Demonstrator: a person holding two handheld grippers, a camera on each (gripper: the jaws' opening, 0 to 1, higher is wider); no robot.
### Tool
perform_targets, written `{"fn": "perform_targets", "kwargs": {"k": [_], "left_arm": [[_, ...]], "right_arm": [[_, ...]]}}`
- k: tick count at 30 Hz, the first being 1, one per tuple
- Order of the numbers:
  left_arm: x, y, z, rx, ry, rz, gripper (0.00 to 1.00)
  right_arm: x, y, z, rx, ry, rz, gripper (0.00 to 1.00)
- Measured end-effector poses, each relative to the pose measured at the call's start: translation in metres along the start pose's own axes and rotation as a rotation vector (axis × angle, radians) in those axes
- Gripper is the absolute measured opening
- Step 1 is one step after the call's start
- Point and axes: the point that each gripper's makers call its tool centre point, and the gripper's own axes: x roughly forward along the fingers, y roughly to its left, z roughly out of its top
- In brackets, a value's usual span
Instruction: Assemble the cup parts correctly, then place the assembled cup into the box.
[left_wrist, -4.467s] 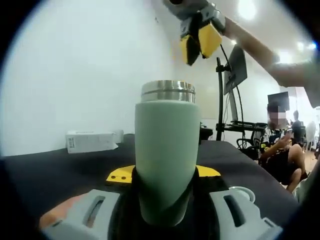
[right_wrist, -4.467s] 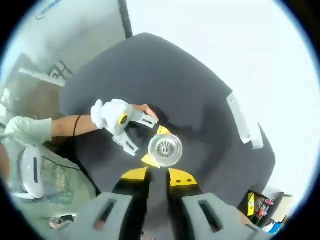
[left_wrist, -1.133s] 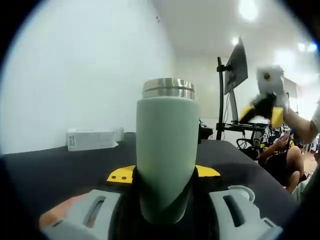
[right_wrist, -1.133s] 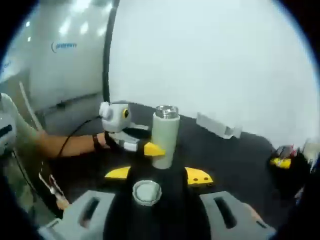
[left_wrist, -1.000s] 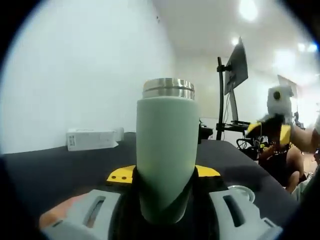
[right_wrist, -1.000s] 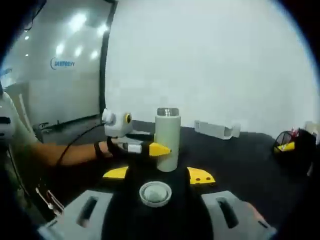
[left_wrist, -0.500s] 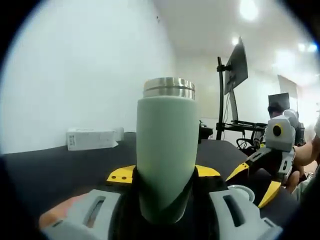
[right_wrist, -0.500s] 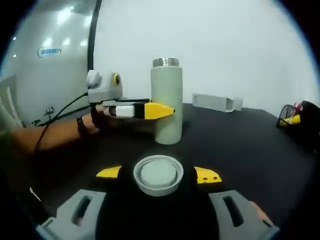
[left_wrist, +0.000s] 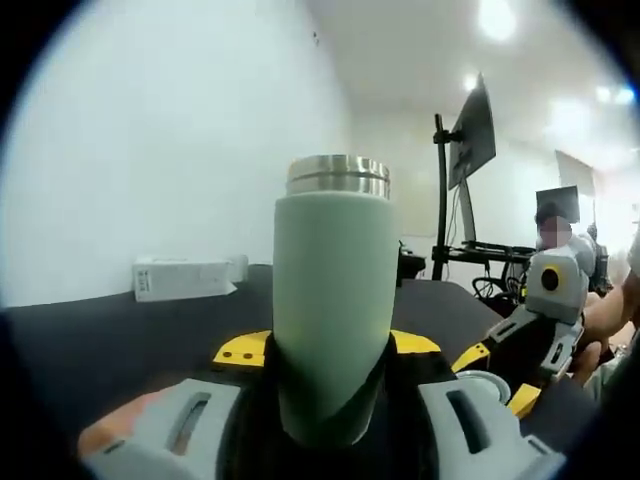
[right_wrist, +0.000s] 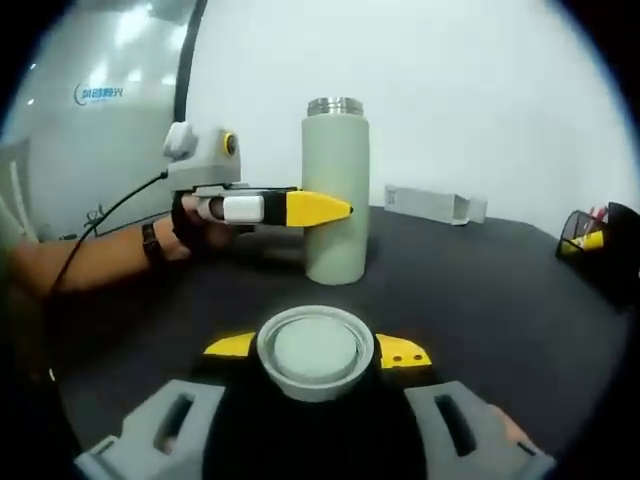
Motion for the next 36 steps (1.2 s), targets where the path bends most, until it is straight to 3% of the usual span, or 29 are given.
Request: {"fn": "perform_targets", "kwargs": {"k": [5, 8, 10, 12, 15, 17, 21, 26, 32, 36], "left_arm": [[-0.012, 0.002, 0.004, -0.025, 0.002, 0.006, 0.53], [-0.034, 0.004, 0.015, -0.029, 0.009, 0.050, 0.55], [-0.057, 0.005, 0.040, -0.094, -0.053, 0.098, 0.54], [-0.086, -0.008, 0.071, -0.252, -0.174, 0.074, 0.51], [-0.108, -0.015, 0.087, -0.275, -0.155, 0.067, 0.44], [-0.115, -0.031, 0.098, -0.314, -0.134, 0.024, 0.39], [-0.119, -0.085, 0.124, -0.397, -0.144, -0.183, 0.44], [-0.118, -0.137, 0.141, -0.324, -0.111, -0.292, 0.46], [-0.125, -0.193, 0.160, -0.320, -0.091, -0.434, 0.46], [-0.128, -0.214, 0.158, -0.274, -0.029, -0.470, 0.46]], "right_arm": [[-0.009, -0.001, 0.009, -0.091, -0.048, -0.020, 0.41], [-0.021, -0.006, 0.028, -0.102, -0.142, -0.020, 0.41], [-0.028, -0.009, 0.039, -0.144, -0.190, -0.029, 0.41], [-0.038, -0.012, 0.056, -0.239, -0.251, -0.046, 0.41], [-0.053, -0.009, 0.081, -0.390, -0.330, -0.064, 0.41], [-0.063, -0.004, 0.099, -0.489, -0.389, -0.077, 0.41], [-0.090, 0.020, 0.134, -0.735, -0.519, -0.130, 0.41], [-0.121, 0.052, 0.155, -0.940, -0.618, -0.151, 0.41], [-0.155, 0.081, 0.173, -1.042, -0.708, -0.131, 0.41], [-0.171, 0.097, 0.178, -1.124, -0.736, -0.104, 0.41]]}}
